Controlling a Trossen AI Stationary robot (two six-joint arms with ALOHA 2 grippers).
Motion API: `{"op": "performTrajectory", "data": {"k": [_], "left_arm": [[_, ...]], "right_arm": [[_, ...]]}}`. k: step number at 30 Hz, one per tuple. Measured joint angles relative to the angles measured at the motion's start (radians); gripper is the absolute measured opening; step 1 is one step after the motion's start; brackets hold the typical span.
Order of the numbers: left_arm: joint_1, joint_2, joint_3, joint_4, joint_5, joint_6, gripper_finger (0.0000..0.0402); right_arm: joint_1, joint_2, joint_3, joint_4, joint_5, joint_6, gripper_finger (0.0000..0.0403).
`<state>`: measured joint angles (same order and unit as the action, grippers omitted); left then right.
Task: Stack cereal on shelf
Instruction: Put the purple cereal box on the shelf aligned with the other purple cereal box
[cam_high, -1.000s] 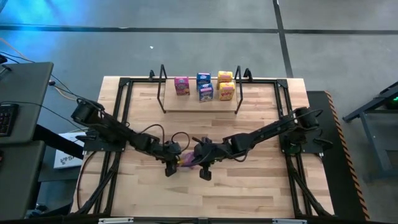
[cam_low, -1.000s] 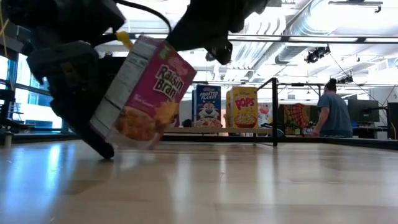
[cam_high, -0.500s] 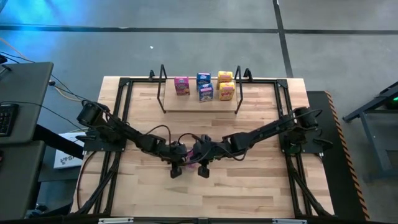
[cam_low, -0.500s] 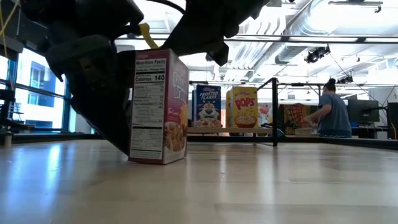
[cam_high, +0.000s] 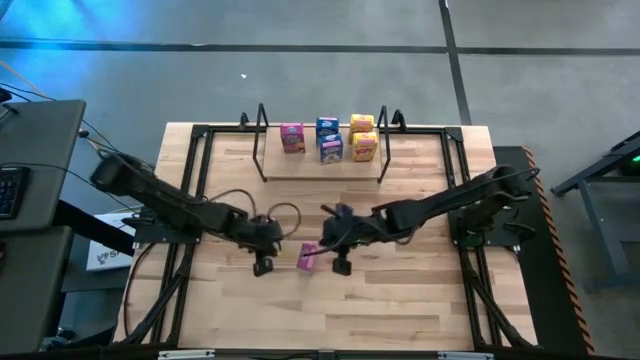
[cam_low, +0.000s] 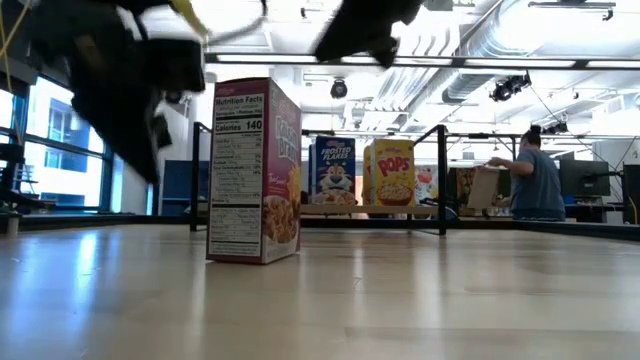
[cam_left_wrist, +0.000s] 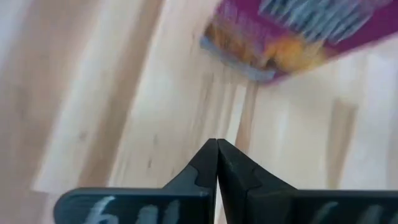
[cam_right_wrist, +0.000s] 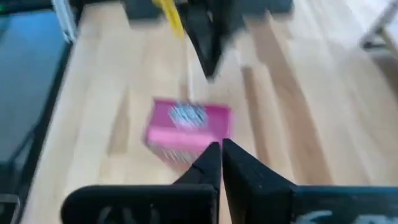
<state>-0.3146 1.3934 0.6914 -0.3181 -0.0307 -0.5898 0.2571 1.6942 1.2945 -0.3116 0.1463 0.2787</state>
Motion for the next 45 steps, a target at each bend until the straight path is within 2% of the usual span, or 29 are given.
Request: {"op": "performTrajectory", "data": {"k": [3, 8, 11, 14, 18, 22, 27, 31, 33, 37, 40, 45], "left_arm": [[-0.020, -0.133, -0.020, -0.025, -0.049, -0.033, 0.0000], [-0.040, -0.294, -0.019, -0.025, -0.057, -0.015, 0.0005], [-0.021, -0.340, 0.007, -0.037, -0.046, 0.056, 0.0022], [0.033, -0.336, 0.064, -0.029, -0.001, 0.118, 0.0051], [0.093, -0.268, 0.166, -0.040, 0.081, 0.202, 0.0111], [0.117, -0.177, 0.292, -0.104, 0.151, 0.205, 0.0186], [0.098, -0.079, 0.434, -0.273, 0.180, 0.053, 0.0252], [0.091, -0.055, 0.477, -0.266, 0.206, 0.028, 0.0265], [0.094, -0.035, 0.503, -0.258, 0.176, -0.077, 0.0265], [0.120, 0.025, 0.583, -0.324, 0.198, -0.301, 0.0267], [0.108, 0.087, 0.662, -0.434, 0.191, -0.394, 0.0267], [0.055, 0.203, 0.767, -0.596, 0.098, -0.537, 0.0267]], "right_arm": [[-0.001, -0.070, 0.000, -0.152, 0.017, 0.014, 0.0000], [0.018, -0.158, 0.000, -0.394, 0.089, 0.102, 0.0000], [0.028, -0.193, -0.001, -0.454, 0.124, 0.138, 0.0000], [0.034, -0.219, -0.001, -0.494, 0.147, 0.188, 0.0000], [0.036, -0.245, -0.001, -0.538, 0.182, 0.241, 0.0000], [0.036, -0.273, -0.001, -0.611, 0.200, 0.256, 0.0000], [0.037, -0.308, -0.001, -0.740, 0.230, 0.267, 0.0000], [0.046, -0.338, -0.001, -0.828, 0.261, 0.259, 0.0000], [0.054, -0.353, -0.001, -0.881, 0.263, 0.256, 0.0000], [0.085, -0.398, -0.001, -0.967, 0.263, 0.237, 0.0000], [0.108, -0.437, -0.001, -1.006, 0.268, 0.237, 0.0000], [0.137, -0.499, -0.001, -1.017, 0.273, 0.237, 0.0000]]}}
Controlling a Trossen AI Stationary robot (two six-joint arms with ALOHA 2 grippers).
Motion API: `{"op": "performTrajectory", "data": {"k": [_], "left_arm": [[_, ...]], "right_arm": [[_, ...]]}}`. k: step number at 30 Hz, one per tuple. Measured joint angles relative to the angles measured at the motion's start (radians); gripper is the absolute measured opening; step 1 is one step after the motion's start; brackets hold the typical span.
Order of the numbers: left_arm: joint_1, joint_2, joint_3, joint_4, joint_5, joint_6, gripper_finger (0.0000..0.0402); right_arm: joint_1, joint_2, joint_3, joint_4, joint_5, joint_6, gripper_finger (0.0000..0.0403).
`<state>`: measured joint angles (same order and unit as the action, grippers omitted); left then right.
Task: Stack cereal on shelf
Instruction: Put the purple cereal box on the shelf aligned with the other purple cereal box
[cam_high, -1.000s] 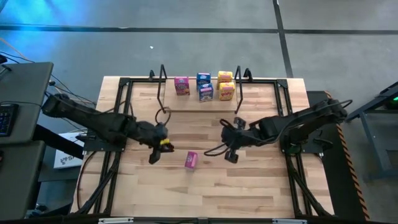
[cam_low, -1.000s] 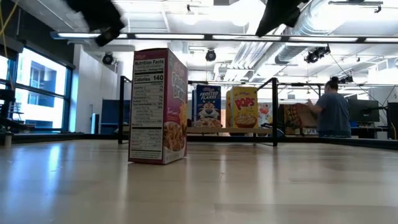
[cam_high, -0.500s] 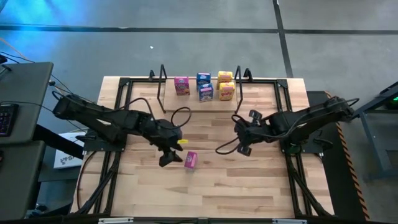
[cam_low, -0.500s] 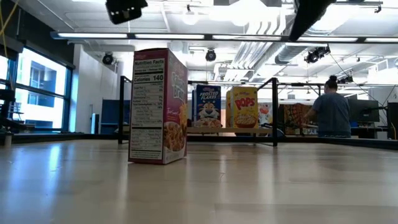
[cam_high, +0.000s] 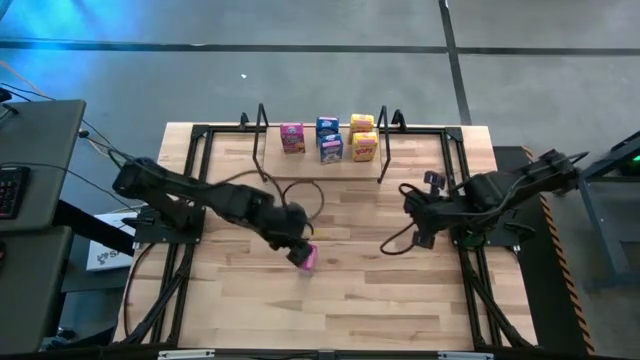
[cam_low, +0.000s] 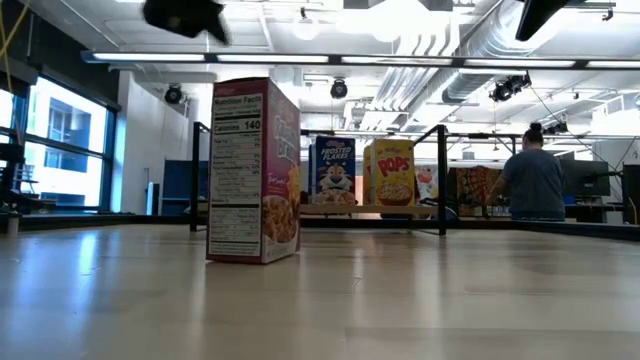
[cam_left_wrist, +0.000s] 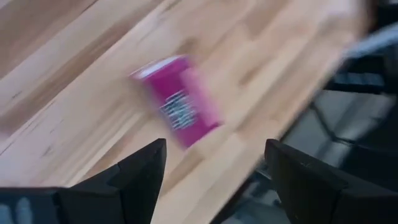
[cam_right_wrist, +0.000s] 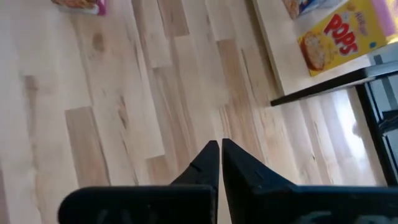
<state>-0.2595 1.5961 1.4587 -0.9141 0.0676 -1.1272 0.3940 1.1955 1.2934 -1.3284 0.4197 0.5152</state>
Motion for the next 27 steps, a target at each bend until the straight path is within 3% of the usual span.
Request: {"op": "performTrajectory", "data": {"k": [2, 11, 27], "left_arm": [[-0.018, 0.042, 0.030, -0.060, -0.041, -0.061, 0.0267], [-0.064, 0.158, 0.098, -0.043, -0.201, -0.249, 0.0267], [-0.063, 0.224, 0.096, -0.047, -0.236, -0.303, 0.0267]], "right_arm": [[0.007, -0.022, 0.000, -0.004, 0.018, 0.000, 0.0000], [0.037, -0.061, 0.000, -0.016, 0.059, 0.001, 0.0000], [0.040, -0.057, 0.000, -0.018, 0.086, 0.001, 0.0000]]}}
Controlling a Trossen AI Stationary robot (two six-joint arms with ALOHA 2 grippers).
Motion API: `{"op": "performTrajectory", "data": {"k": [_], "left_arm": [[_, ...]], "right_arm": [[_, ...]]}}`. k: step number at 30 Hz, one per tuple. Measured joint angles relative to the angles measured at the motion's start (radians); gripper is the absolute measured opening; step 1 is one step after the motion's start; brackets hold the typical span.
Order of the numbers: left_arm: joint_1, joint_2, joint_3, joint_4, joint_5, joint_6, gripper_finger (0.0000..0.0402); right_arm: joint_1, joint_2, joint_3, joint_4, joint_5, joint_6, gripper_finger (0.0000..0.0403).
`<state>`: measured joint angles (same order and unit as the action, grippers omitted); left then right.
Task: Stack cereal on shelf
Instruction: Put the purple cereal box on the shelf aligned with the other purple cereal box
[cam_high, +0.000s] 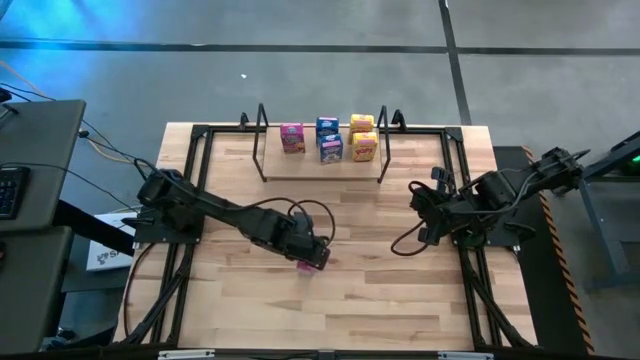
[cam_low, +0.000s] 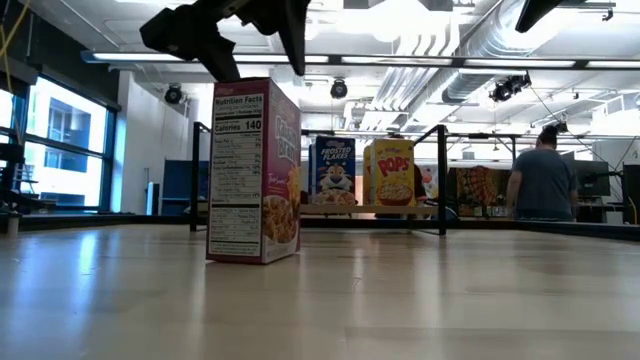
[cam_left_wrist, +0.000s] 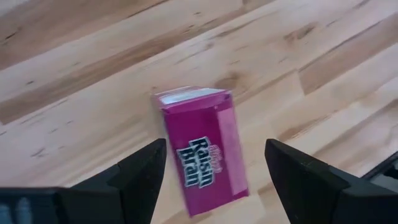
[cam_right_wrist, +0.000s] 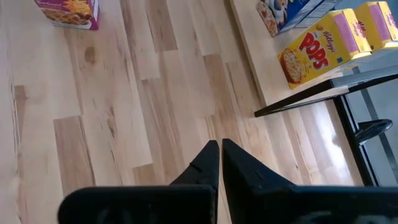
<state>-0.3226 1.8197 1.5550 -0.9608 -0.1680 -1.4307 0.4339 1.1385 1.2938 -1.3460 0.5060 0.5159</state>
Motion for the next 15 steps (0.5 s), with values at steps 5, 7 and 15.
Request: {"op": "performTrajectory", "data": {"k": [5, 7, 15], "left_arm": [[0.002, 0.000, 0.000, -0.021, -0.027, 0.000, 0.0267], [0.002, 0.000, 0.000, -0.020, -0.029, -0.001, 0.0267], [0.002, 0.000, -0.005, -0.018, -0.030, -0.011, 0.0267]], "right_arm": [[0.000, 0.000, 0.000, 0.000, 0.002, 0.005, 0.0000], [0.000, 0.000, 0.000, 0.000, 0.007, 0.007, 0.0000], [0.000, 0.000, 0.000, 0.001, 0.013, 0.007, 0.0000]]}}
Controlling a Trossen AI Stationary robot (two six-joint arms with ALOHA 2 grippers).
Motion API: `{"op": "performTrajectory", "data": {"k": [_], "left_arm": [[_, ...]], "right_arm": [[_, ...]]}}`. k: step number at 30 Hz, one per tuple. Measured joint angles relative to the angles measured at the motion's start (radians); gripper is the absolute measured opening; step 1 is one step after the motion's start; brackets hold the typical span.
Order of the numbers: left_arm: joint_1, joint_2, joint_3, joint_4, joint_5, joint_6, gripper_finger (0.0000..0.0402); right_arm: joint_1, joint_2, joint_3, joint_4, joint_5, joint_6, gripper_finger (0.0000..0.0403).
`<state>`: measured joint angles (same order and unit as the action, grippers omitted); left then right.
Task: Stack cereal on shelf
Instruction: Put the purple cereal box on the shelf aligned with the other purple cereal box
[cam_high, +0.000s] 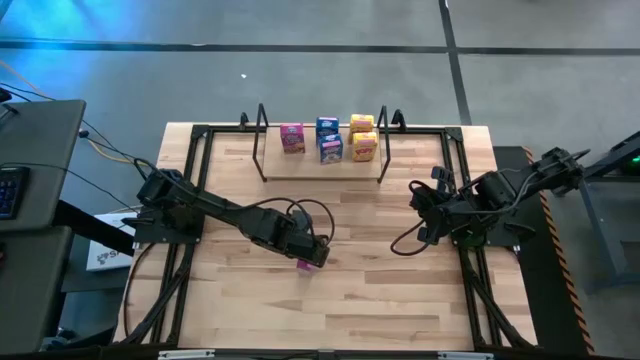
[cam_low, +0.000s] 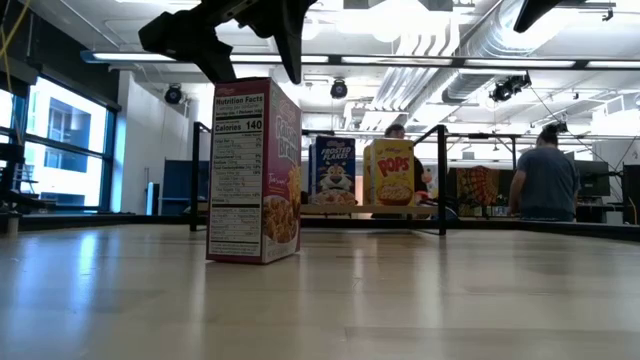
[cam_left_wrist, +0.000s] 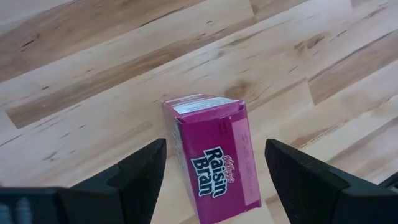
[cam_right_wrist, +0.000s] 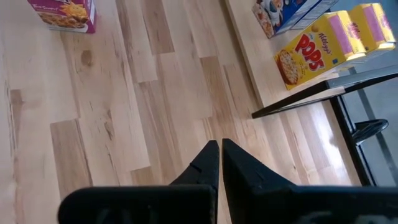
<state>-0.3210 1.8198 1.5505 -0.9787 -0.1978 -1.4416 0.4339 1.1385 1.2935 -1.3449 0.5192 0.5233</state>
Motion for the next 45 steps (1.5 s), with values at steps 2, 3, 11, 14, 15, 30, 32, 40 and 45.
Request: {"op": "performTrajectory", "data": {"k": [2, 3, 11, 14, 15, 30, 32, 40, 45], "left_arm": [[0.000, 0.004, 0.000, 0.001, -0.004, -0.005, 0.0267], [0.000, 0.009, 0.000, 0.006, -0.005, -0.005, 0.0267], [0.000, 0.036, -0.001, 0.042, 0.000, -0.005, 0.0267], [0.000, 0.039, -0.001, 0.036, -0.016, -0.005, 0.0267], [0.000, 0.040, -0.001, 0.030, -0.017, -0.005, 0.0267], [-0.009, 0.050, -0.002, -0.004, -0.023, 0.029, 0.0266], [-0.013, 0.060, 0.002, 0.006, -0.023, 0.021, 0.0266], [-0.027, 0.092, -0.002, 0.016, 0.001, 0.003, 0.0266], [-0.033, 0.108, -0.001, 0.036, 0.008, -0.013, 0.0266]], "right_arm": [[0.000, 0.000, 0.000, 0.000, 0.008, 0.000, 0.0000], [0.000, 0.000, 0.000, 0.001, 0.013, 0.000, 0.0000], [0.000, 0.000, 0.000, 0.003, 0.028, 0.001, 0.0000], [0.000, 0.000, 0.000, 0.003, 0.028, 0.001, 0.0000], [0.000, 0.000, 0.000, 0.003, 0.028, 0.001, 0.0000], [-0.002, 0.000, 0.000, 0.031, 0.050, 0.028, 0.0000], [-0.002, 0.000, 0.000, 0.031, 0.054, 0.038, 0.0000], [-0.002, 0.000, 0.000, 0.031, 0.055, 0.040, 0.0000], [-0.002, 0.000, 0.000, 0.032, 0.054, 0.057, 0.0000]]}}
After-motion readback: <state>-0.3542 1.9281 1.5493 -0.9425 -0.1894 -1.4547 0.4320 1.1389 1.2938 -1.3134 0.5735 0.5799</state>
